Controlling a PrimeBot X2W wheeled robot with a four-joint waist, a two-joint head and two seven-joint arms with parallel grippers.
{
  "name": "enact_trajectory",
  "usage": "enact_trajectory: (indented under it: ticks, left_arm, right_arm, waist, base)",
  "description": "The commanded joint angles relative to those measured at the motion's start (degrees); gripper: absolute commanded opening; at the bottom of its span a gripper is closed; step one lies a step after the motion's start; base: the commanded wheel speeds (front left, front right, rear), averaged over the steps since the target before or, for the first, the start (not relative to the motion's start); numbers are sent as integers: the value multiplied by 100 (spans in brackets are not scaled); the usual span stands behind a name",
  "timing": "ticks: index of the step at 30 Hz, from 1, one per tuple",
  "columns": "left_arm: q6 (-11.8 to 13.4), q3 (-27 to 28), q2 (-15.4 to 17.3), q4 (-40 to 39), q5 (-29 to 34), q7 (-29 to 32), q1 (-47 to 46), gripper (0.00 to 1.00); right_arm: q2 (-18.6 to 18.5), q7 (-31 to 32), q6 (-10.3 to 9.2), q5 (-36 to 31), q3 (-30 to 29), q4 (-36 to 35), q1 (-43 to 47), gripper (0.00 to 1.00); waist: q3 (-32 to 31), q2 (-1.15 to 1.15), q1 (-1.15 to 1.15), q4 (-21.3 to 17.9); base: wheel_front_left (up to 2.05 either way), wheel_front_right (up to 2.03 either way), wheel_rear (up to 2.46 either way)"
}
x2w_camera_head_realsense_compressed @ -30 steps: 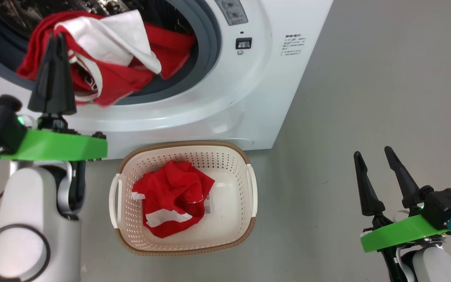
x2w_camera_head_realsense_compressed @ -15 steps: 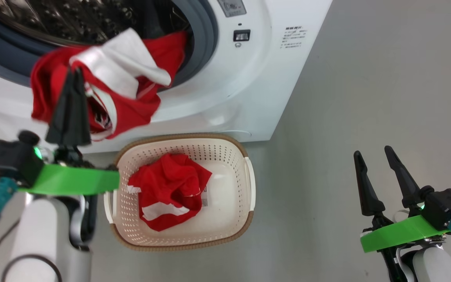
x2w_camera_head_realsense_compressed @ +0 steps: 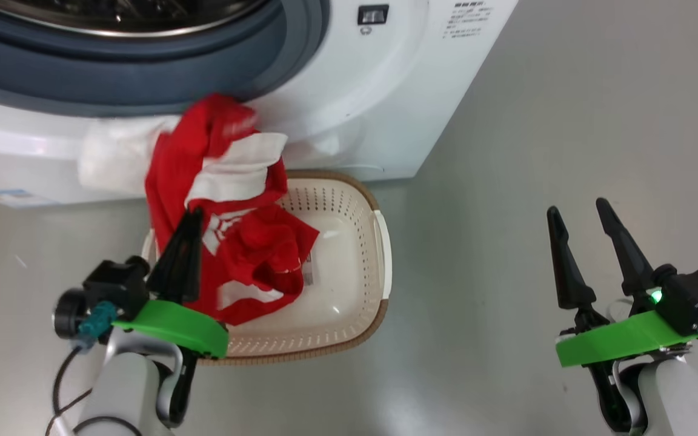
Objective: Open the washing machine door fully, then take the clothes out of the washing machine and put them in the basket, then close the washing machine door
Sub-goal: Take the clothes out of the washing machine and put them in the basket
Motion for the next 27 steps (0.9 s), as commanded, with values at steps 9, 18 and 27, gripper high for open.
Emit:
enact_trajectory:
  ticks: [9,18,27]
  left_arm:
    - [-33,-161,229,1029,-7,-29,-643,0]
    - [-33,-674,492,2134,-129,-29,-1224,0]
    - [-34,-1125,656,2974,-371,-29,-1808,0]
  right_arm:
    - [-15,-37,28,96,238,-227,-348,100]
    - [-15,-37,28,205,398,-288,-589,100]
    - [-15,-37,28,245,518,-324,-745,100]
  waist:
    - [853,0,0,-169]
    - [1390,0,0,-358]
    - [1715,0,0,-446]
  base:
    - [0,0,0]
    - [0,0,0]
    - [0,0,0]
